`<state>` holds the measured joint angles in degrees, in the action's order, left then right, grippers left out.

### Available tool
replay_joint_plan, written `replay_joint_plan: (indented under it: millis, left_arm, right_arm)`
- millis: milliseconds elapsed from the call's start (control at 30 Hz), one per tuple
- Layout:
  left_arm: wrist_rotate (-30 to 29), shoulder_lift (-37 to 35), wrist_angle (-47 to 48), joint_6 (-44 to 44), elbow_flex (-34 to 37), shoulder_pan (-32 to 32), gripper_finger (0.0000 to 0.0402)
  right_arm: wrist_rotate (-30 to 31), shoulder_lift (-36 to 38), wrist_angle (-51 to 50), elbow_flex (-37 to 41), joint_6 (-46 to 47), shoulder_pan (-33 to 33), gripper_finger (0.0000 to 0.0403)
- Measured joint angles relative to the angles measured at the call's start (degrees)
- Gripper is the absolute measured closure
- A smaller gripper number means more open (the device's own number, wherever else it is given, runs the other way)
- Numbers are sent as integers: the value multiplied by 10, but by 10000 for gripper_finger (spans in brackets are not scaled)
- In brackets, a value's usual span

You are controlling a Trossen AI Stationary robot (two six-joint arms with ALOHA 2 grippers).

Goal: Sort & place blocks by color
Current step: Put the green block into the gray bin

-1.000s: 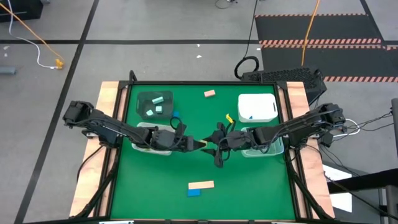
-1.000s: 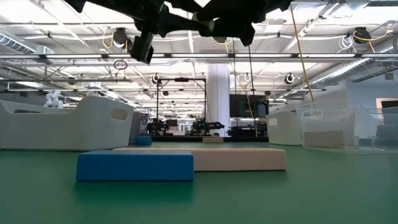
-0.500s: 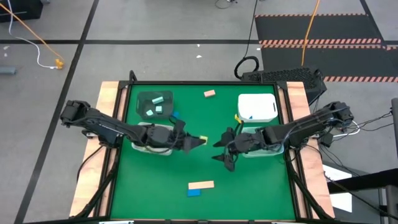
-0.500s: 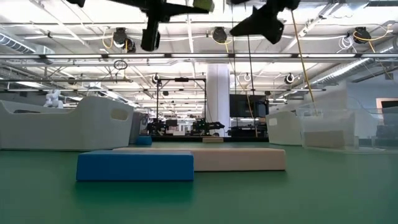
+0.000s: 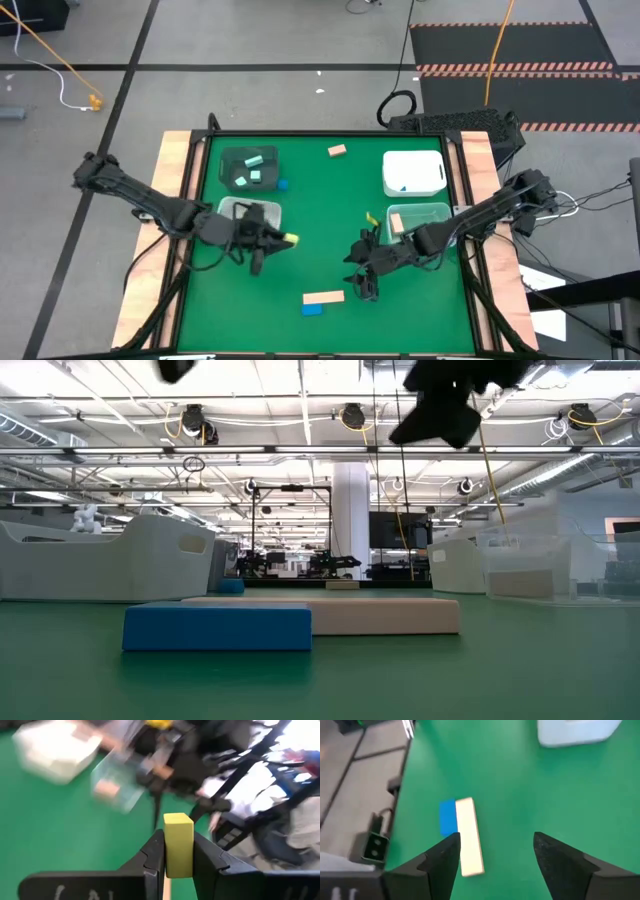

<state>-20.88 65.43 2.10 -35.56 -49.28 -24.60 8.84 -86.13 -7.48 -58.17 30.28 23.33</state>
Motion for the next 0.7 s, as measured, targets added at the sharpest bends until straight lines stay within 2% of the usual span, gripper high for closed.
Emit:
replay_joint_plan:
  millis: [167,367,500,700]
  left_arm:
    - [-52,-40,238,-186,0,-38,340]
    - [-88,-37,487,-420,0,-39,339]
    - [-74,-19,573,-517,0,-33,339]
    - [-64,10,590,-538,0,-23,339]
  right_arm:
    - [-1,-45,24,0,1,6,168]
    - [-32,-103,143,0,-39,17,172]
    - [-37,-151,203,0,-43,24,172]
    - [-58,-188,271,0,-25,23,172]
